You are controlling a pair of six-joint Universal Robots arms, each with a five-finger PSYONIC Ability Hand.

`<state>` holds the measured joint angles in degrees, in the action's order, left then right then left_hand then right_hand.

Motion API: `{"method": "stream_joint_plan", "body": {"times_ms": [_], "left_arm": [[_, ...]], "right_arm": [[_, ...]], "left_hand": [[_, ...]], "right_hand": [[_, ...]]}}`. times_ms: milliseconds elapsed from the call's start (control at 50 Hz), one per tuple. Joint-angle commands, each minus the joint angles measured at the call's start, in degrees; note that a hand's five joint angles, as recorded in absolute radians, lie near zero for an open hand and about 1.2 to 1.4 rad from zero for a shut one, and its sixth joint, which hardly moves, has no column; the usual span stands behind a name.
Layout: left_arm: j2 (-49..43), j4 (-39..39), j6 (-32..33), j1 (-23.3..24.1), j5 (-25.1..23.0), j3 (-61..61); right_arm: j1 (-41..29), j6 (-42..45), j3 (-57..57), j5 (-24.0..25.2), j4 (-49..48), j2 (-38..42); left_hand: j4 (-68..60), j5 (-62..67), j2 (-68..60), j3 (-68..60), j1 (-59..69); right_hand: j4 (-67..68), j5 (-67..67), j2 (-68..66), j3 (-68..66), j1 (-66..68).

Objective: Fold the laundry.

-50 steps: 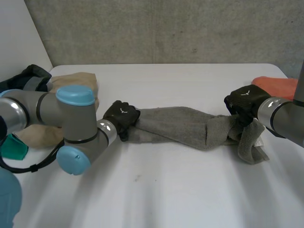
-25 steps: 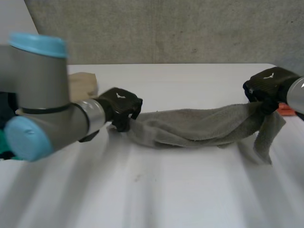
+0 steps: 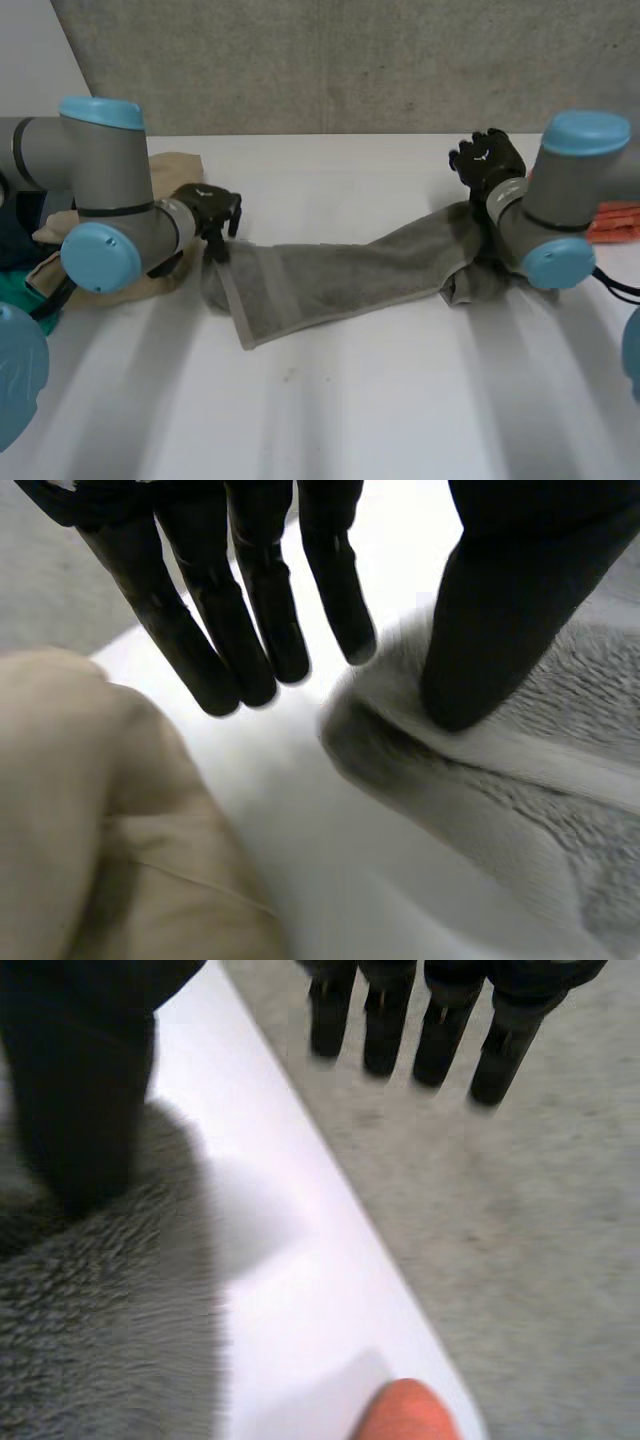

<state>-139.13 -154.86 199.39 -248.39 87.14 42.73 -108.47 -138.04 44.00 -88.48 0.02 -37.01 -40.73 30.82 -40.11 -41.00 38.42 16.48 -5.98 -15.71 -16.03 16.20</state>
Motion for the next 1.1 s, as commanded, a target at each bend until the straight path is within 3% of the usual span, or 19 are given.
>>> {"method": "stream_joint_plan", "body": {"times_ms": [20, 120, 200, 300, 380, 660, 720, 820, 840, 960, 1100], "left_arm": [[7.81, -3.69, -0.67, 0.98, 1.45, 4.81], [15.63, -9.13, 0.82, 3.26, 1.01, 14.91], [20.3, -13.53, 6.6, 6.77, 0.66, 25.53], [19.96, -16.61, 14.09, 10.38, 1.28, 32.85], [17.41, -19.33, 16.91, 12.05, 2.68, 34.79], [7.65, -22.94, 18.75, 13.11, 6.2, 28.56], [6.16, -22.77, 19.28, 12.85, 6.46, 26.8], [5.36, -22.94, 19.11, 12.15, 5.59, 24.95], [5.36, -22.94, 19.02, 11.97, 5.24, 24.69], [10.01, -21.01, 17.0, 11.18, 3.83, 25.3], [23.46, -15.48, 8.57, 9.51, -0.3, 27.32]], "right_arm": [[0.36, -1.0, 4.07, -5.21, -1.6, -4.99], [2.03, -6.0, 10.04, -2.76, 3.84, -12.99], [3.96, -6.98, 14.87, 2.95, 14.7, -18.52], [5.9, -7.33, 18.4, 5.69, 25.1, -20.82], [6.95, -7.94, 21.56, 6.13, 27.41, -21.17], [8.1, -8.3, 29.83, 7.09, 18.88, -22.23], [8.1, -8.12, 30.97, 7.27, 18.09, -22.58], [8.1, -7.77, 32.11, 7.53, 16.68, -22.49], [8.18, -7.86, 32.11, 7.45, 16.59, -22.49], [9.33, -8.56, 31.24, 7.53, 16.85, -23.02], [10.21, -9.09, 29.39, 10.69, 25.02, -26.27]], "left_hand": [[17.21, -17.29, 16.59, 17.48, -14.9], [21.1, -21.19, 20.48, 21.37, -18.79], [16.25, -16.33, 15.63, 16.51, -13.94], [8.5, -8.58, 7.87, 8.76, -6.19], [4.96, -5.04, 4.33, 5.22, -2.64], [5.3, -5.38, 4.68, 5.56, -2.99], [-7.28, 7.2, -7.91, -7.02, 9.6], [-39.2, 39.12, -39.83, -38.94, 41.51], [-39.27, 39.18, -39.89, -39.0, 41.58], [-39.27, 39.18, -39.89, -39.0, 41.58], [-39.27, 39.18, -39.89, -39.0, 41.58]], "right_hand": [[-6.48, 5.98, 5.71, 6.03, -6.2], [-6.48, 5.98, 5.71, 6.03, -6.2], [-6.48, 5.98, 5.71, 6.03, -6.2], [-6.48, 5.98, 5.71, 6.03, -6.2], [-6.48, 5.98, 5.71, 6.03, -6.2], [-6.48, 5.98, 5.71, 6.03, -6.2], [-6.48, 5.98, 5.71, 6.03, -6.2], [-6.48, 5.98, 5.71, 6.03, -6.2], [-6.48, 5.98, 5.71, 6.03, -6.2], [-6.48, 5.98, 5.71, 6.03, -6.2], [-4.31, 3.81, 3.54, 3.86, -4.03]]}}
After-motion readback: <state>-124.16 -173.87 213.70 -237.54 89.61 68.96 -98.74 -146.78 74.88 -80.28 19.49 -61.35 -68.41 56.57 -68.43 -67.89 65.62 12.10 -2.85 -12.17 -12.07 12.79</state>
